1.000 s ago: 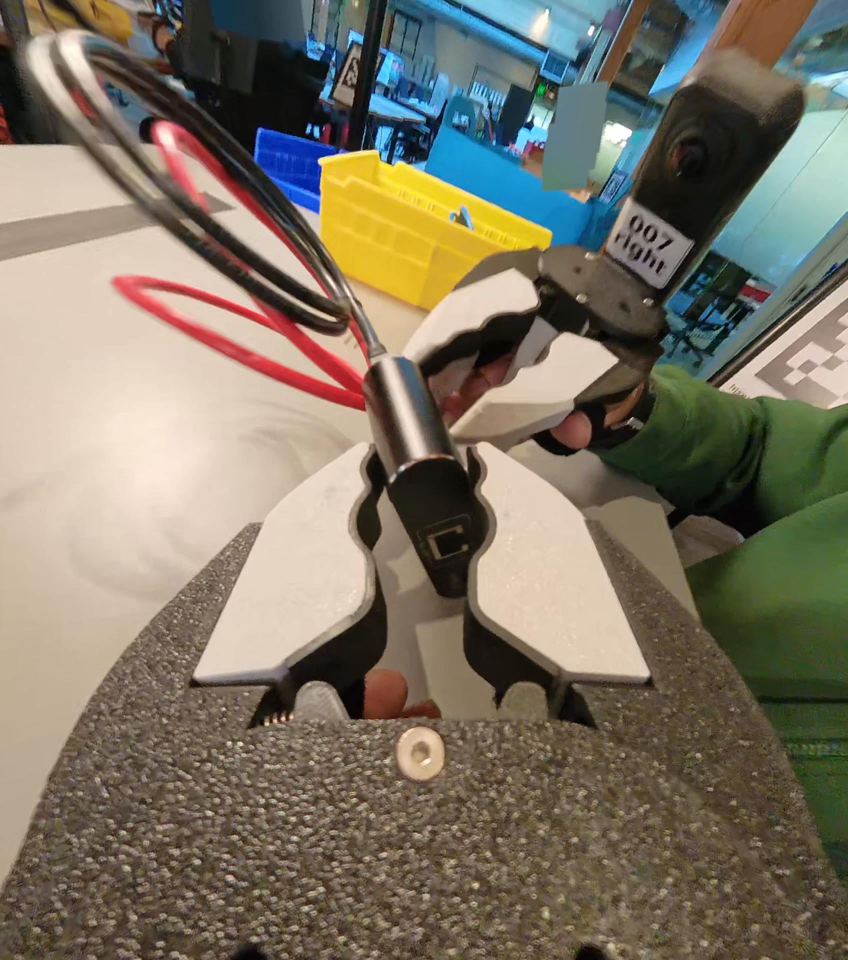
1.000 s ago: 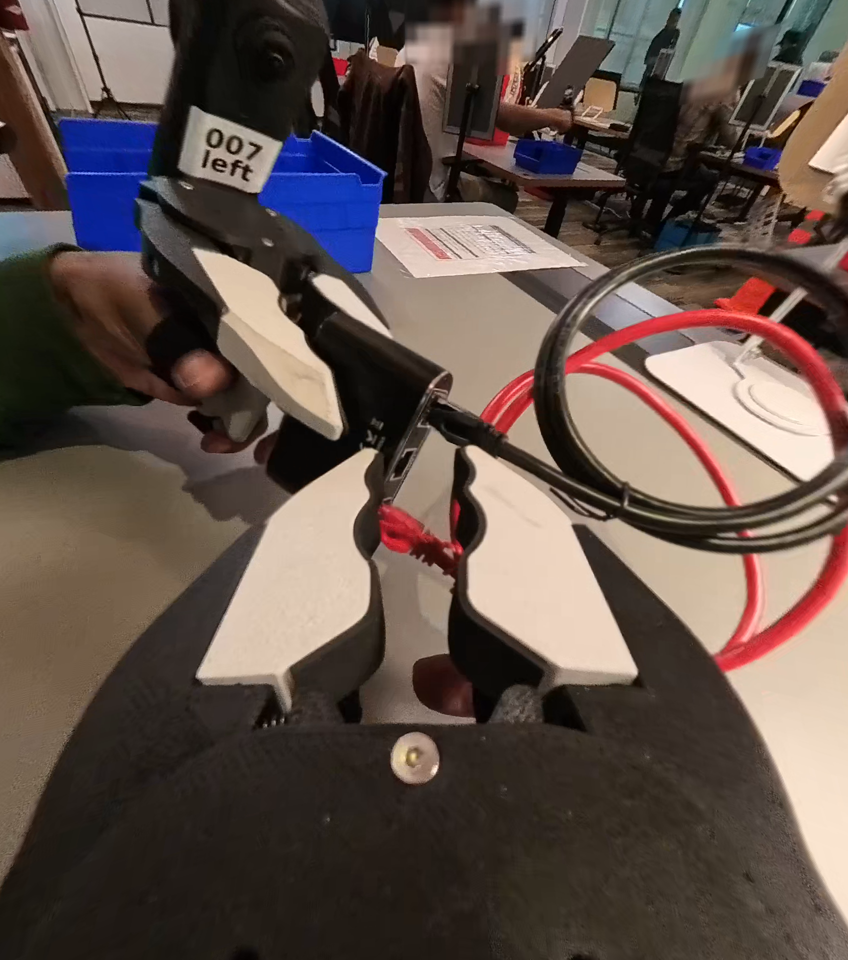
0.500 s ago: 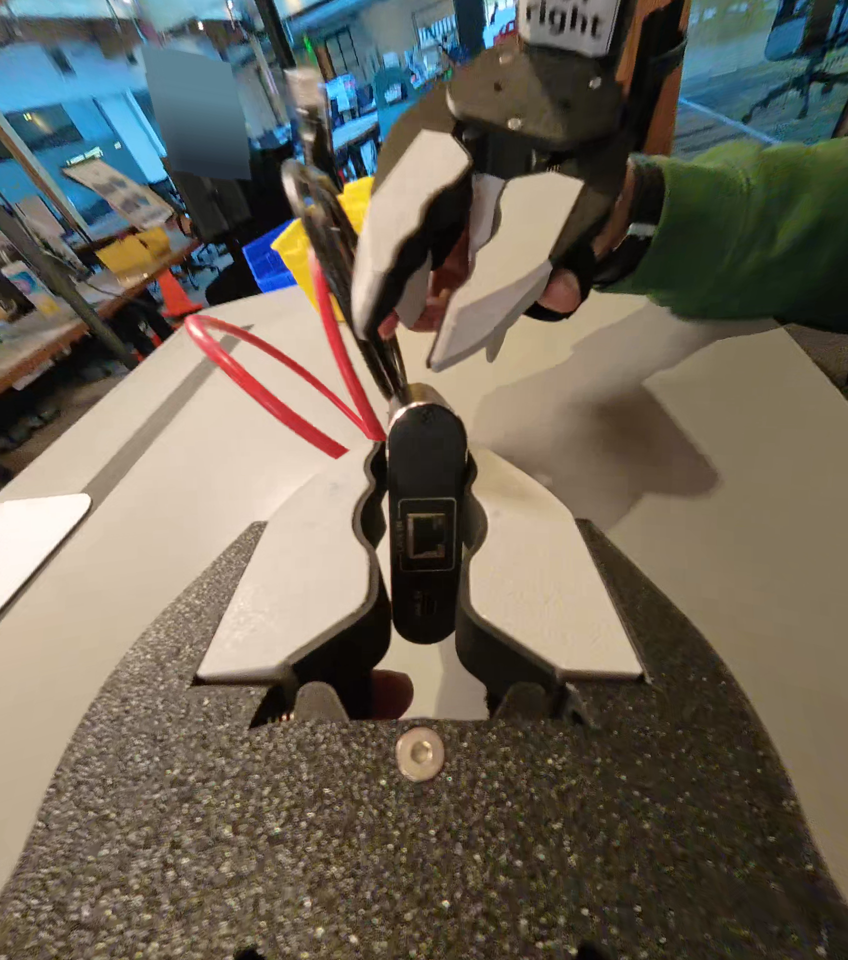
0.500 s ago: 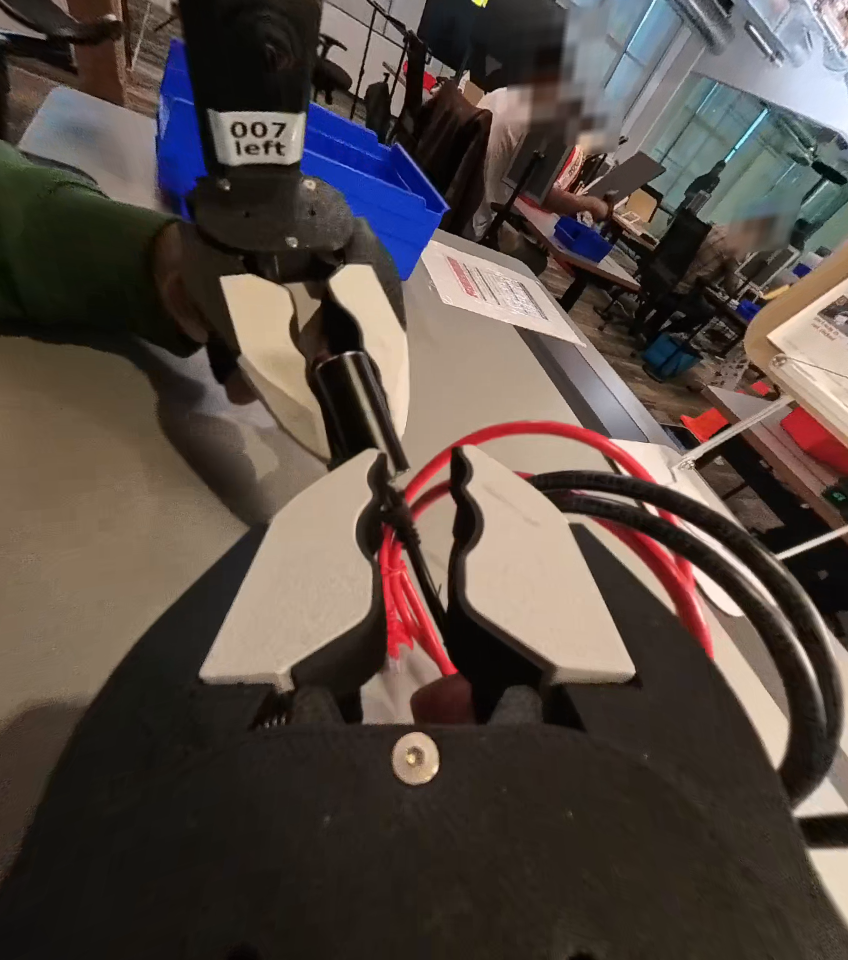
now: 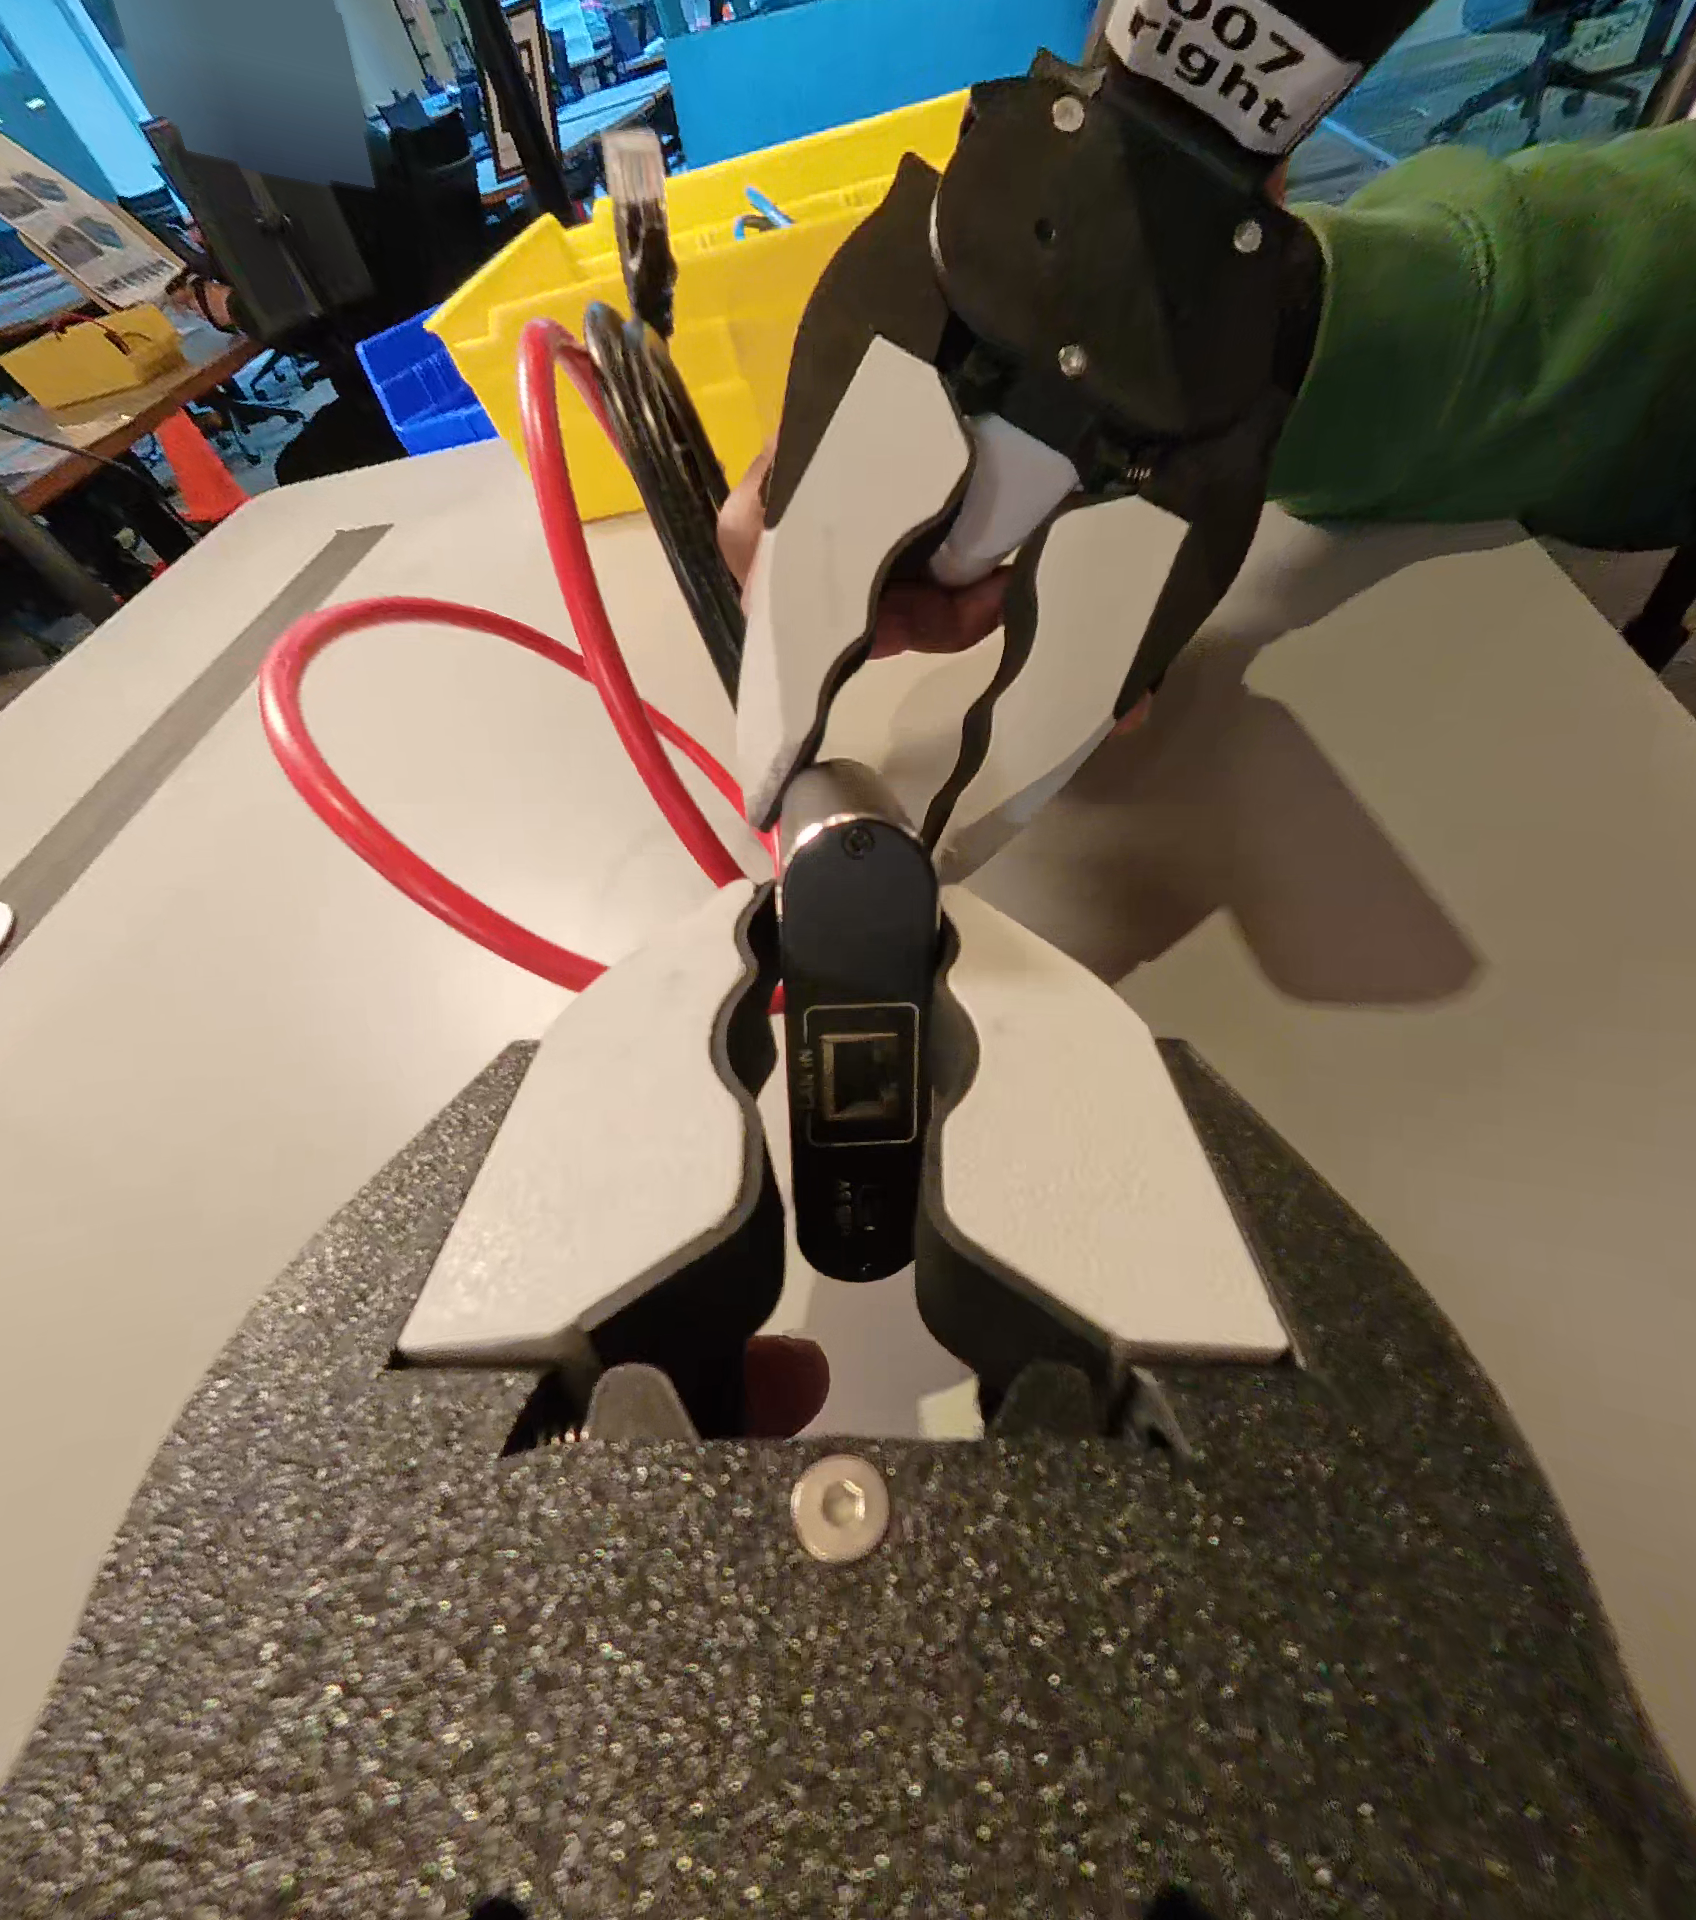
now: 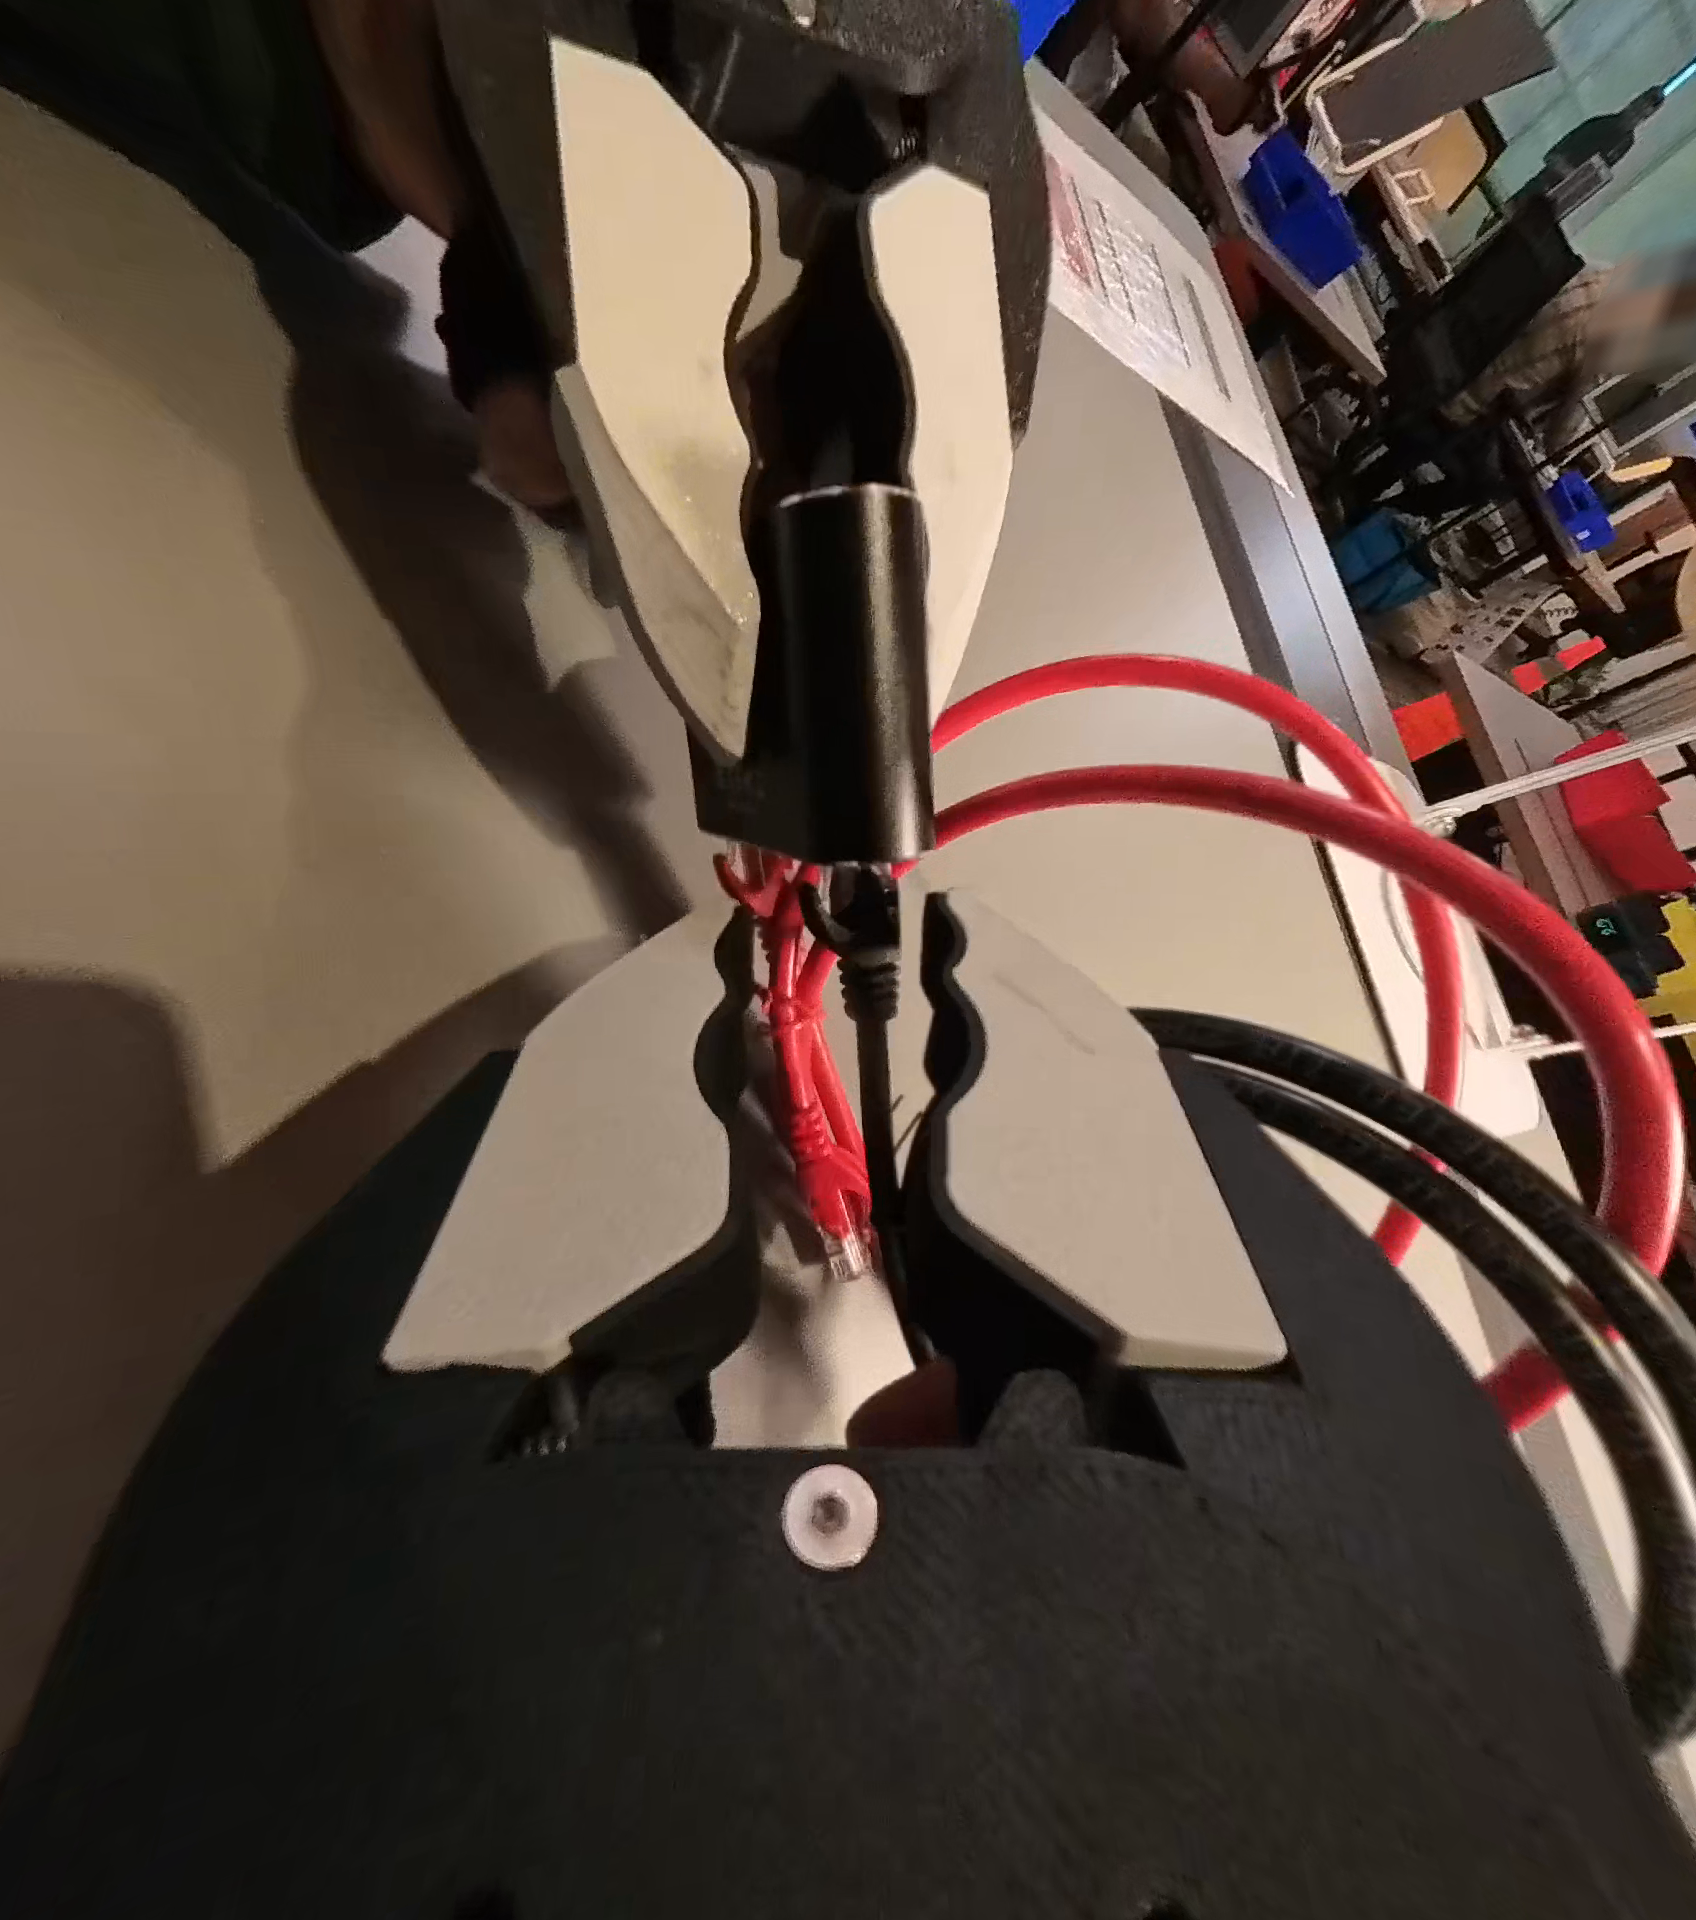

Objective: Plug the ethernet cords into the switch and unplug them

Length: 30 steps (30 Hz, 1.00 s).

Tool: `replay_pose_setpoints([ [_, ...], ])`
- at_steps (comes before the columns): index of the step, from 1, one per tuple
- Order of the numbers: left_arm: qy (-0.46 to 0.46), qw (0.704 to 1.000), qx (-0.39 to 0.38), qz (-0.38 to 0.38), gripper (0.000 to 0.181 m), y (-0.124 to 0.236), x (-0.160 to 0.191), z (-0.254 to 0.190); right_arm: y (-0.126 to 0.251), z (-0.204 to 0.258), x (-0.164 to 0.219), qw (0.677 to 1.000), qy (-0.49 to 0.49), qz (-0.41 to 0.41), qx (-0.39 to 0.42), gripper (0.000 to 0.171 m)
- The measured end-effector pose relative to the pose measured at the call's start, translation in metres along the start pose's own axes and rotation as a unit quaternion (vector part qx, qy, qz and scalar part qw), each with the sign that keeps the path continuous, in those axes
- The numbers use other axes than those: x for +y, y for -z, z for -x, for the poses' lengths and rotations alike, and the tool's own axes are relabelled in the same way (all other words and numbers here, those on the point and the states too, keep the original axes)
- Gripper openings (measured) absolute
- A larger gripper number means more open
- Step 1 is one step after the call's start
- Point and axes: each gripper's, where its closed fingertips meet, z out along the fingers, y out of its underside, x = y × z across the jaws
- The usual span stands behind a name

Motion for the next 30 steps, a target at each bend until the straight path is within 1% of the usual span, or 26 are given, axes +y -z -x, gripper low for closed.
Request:
replay_pose_setpoints([
  [5,-0.010,1.000,0.012,0.005,0.026,0.001,0.002,-0.003,0.000,0.001,-0.001,0.999,-0.038,-0.022,-0.023,0.020],
  [10,-0.014,1.000,0.012,0.012,0.026,0.002,0.005,-0.003,-0.002,0.002,-0.002,0.997,-0.055,-0.033,-0.032,0.020],
  [13,-0.018,0.999,0.011,0.035,0.027,0.002,0.012,-0.004,-0.003,0.004,-0.001,0.998,-0.040,-0.023,-0.030,0.018],
  [16,-0.049,0.997,0.000,0.059,0.028,0.001,0.018,-0.003,-0.005,0.005,0.001,1.000,-0.012,-0.010,-0.020,0.018],
  [21,-0.082,0.993,-0.001,0.080,0.038,-0.008,0.022,-0.010,-0.005,0.009,0.000,1.000,0.025,-0.004,-0.017,0.018],
  [23,-0.102,0.991,-0.010,0.089,0.032,-0.010,0.023,-0.010,-0.005,0.010,-0.001,0.999,0.036,-0.001,-0.015,0.018],
  [30,-0.133,0.986,-0.033,0.099,0.029,-0.009,0.024,-0.004,-0.006,0.008,0.000,0.999,0.033,0.006,-0.007,0.017],
])
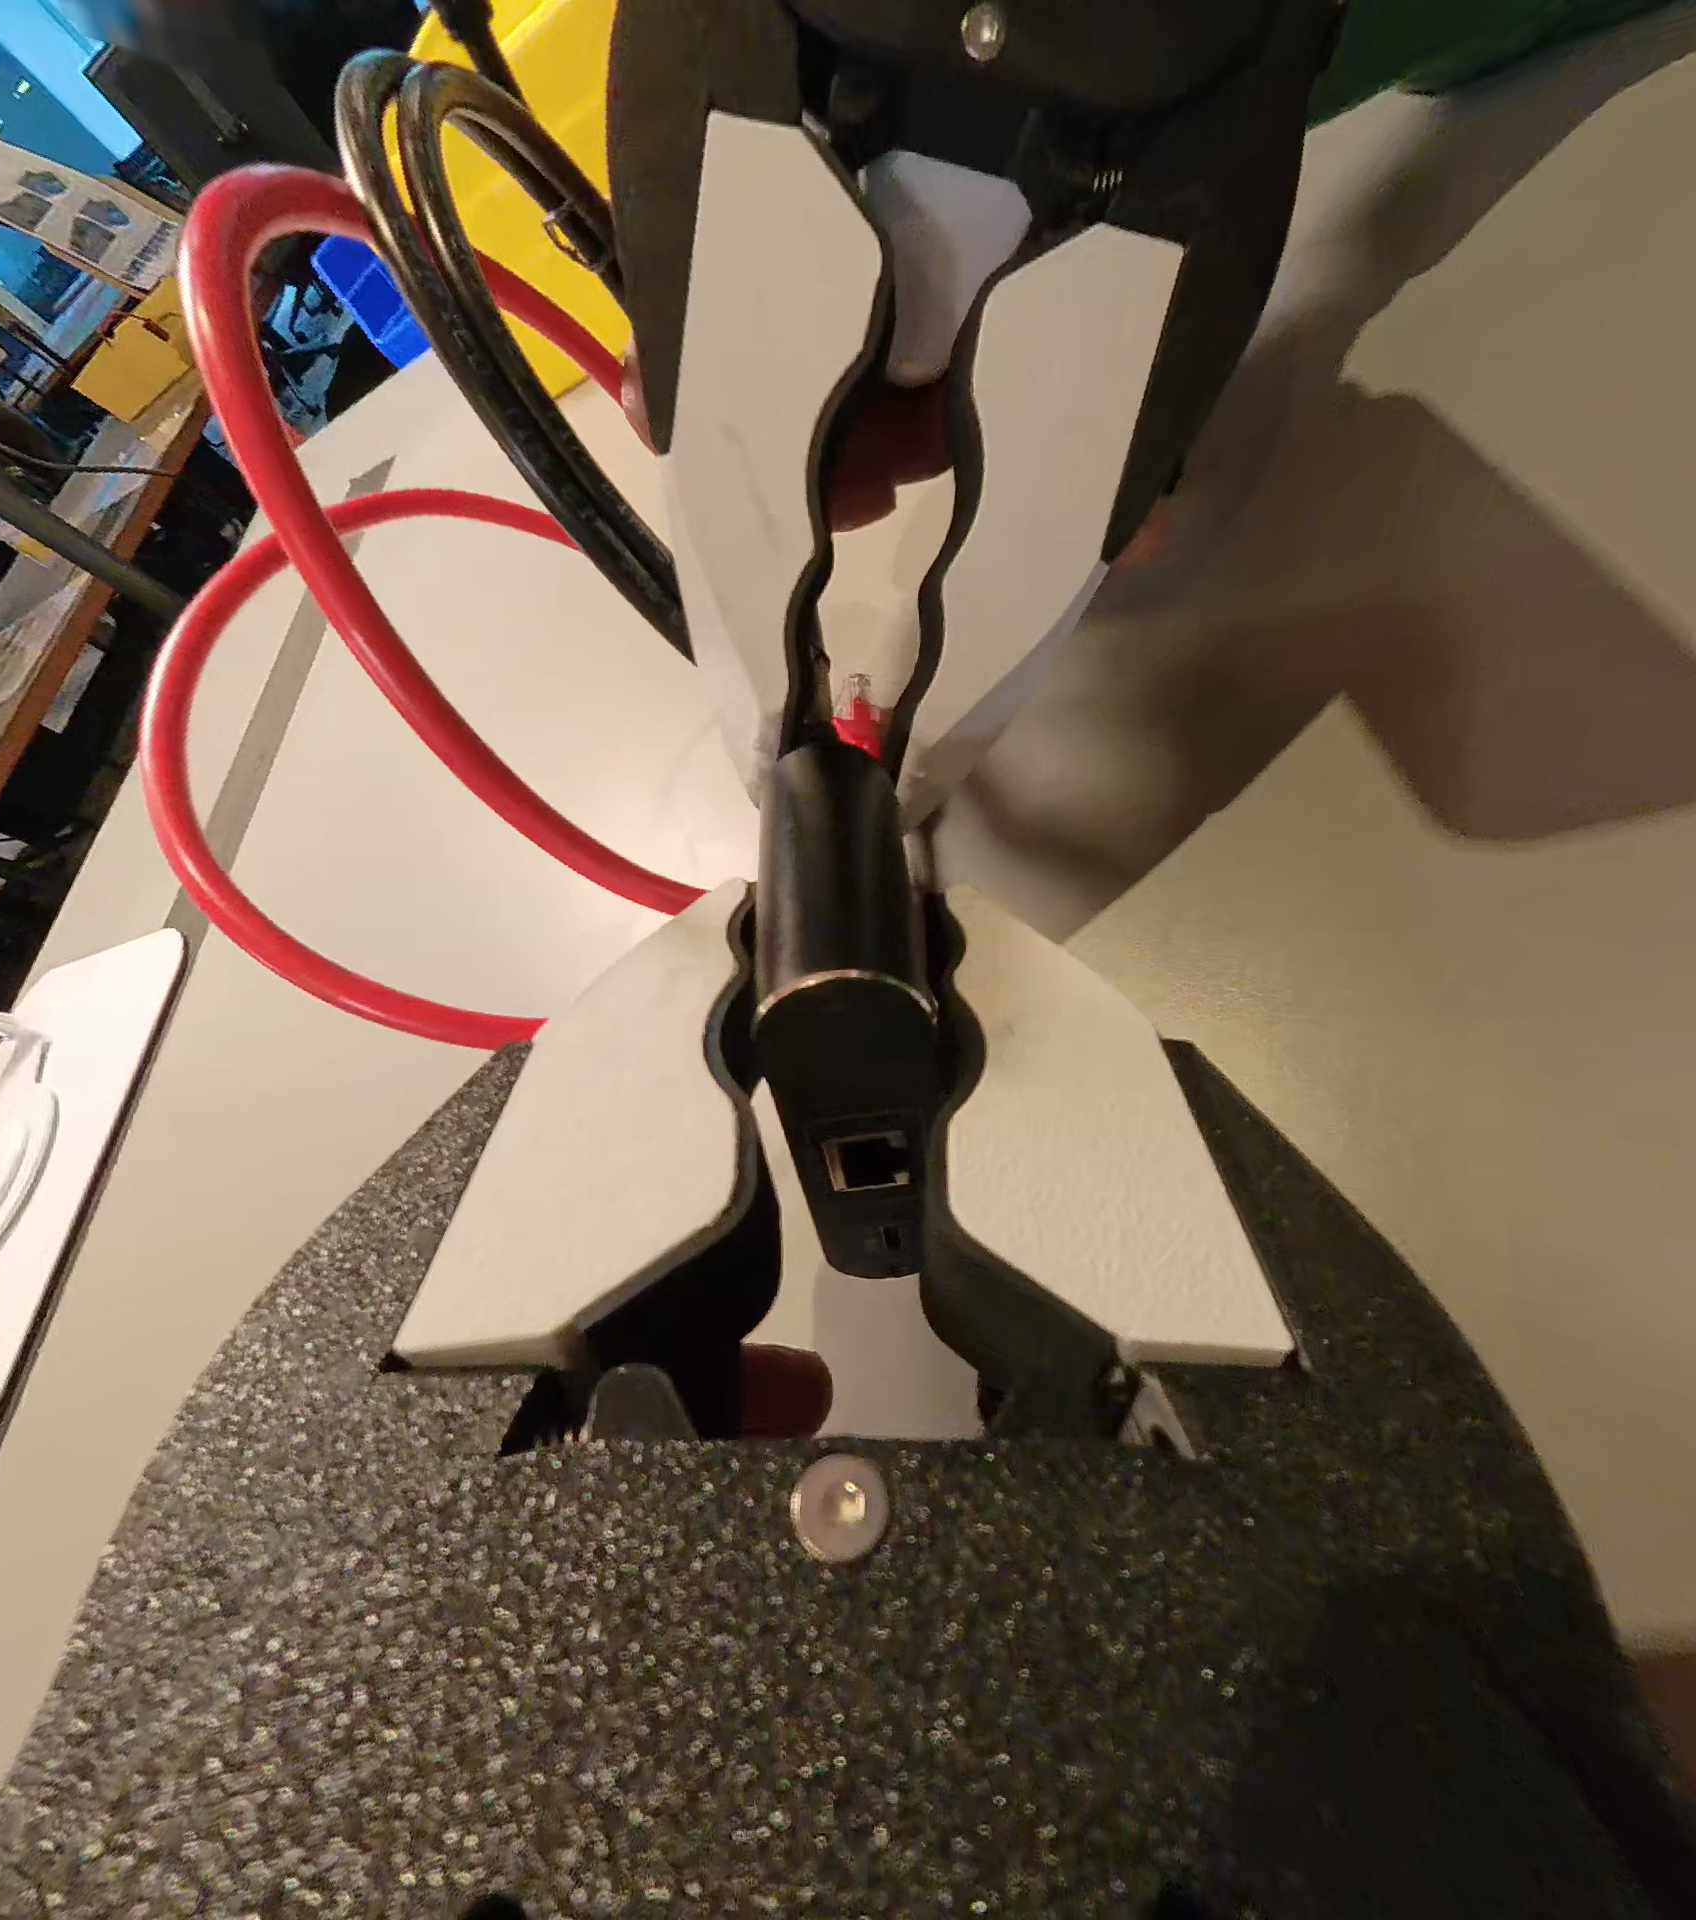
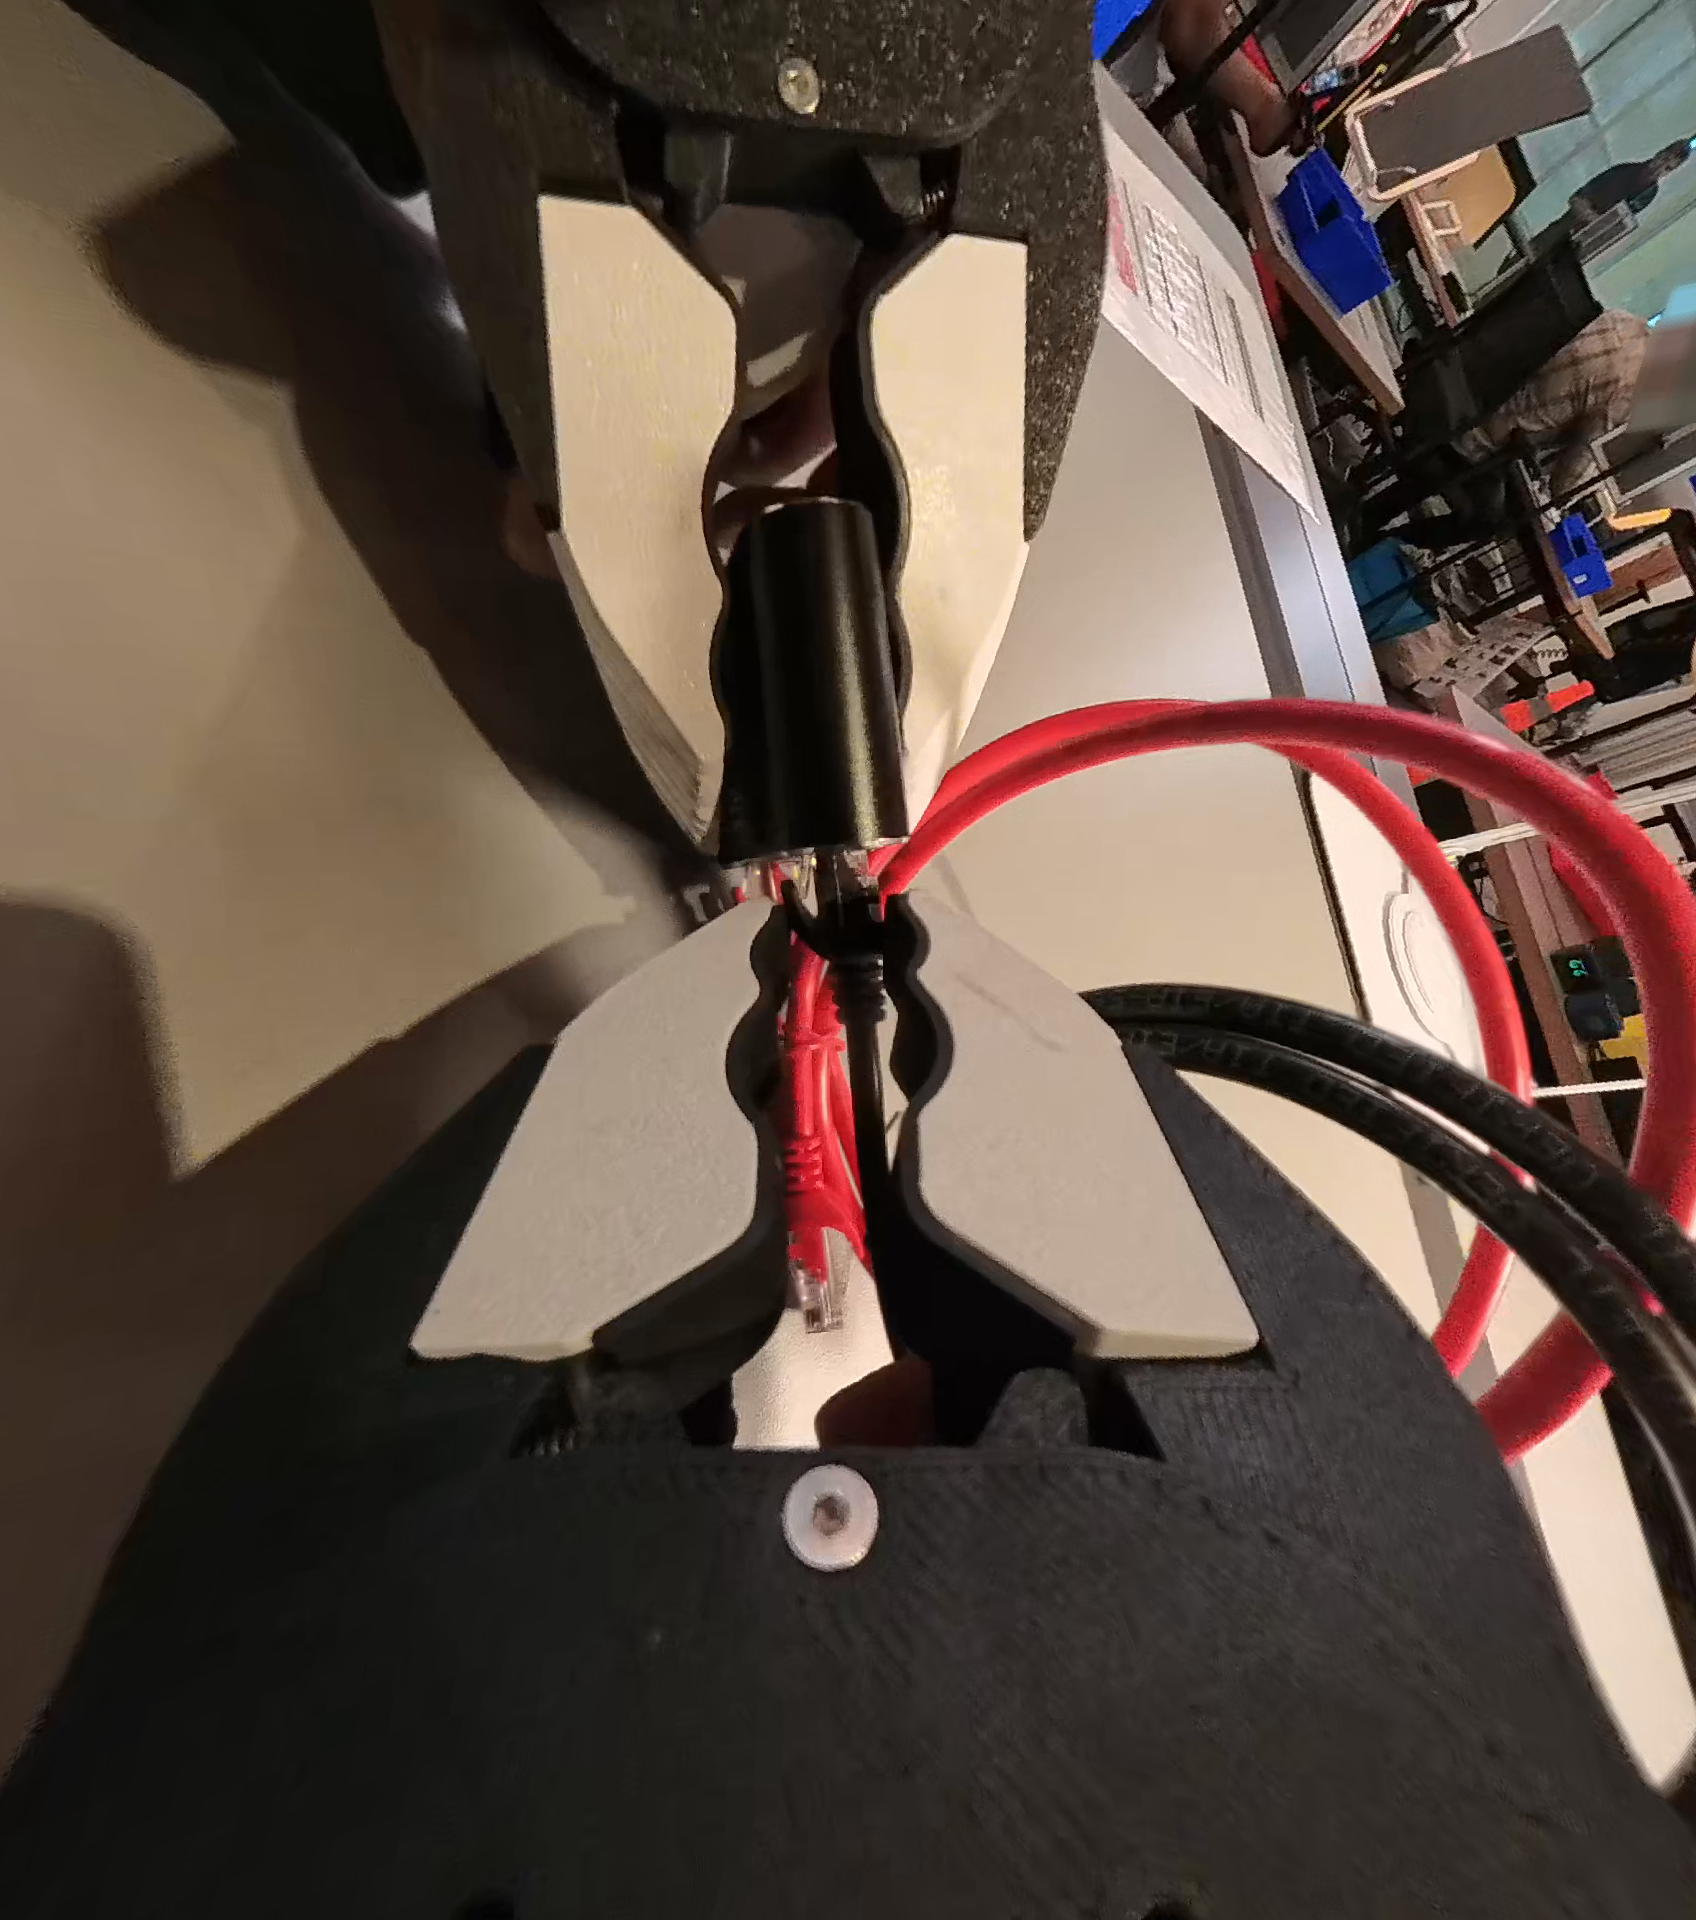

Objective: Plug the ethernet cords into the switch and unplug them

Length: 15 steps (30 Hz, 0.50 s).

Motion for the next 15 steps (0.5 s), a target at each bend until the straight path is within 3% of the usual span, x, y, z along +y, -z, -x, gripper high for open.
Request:
replay_pose_setpoints([
  [15,-0.008,0.998,-0.059,0.006,0.029,-0.003,0.003,0.014,-0.005,-0.015,0.005,0.997,-0.049,0.034,0.046,0.016],
])
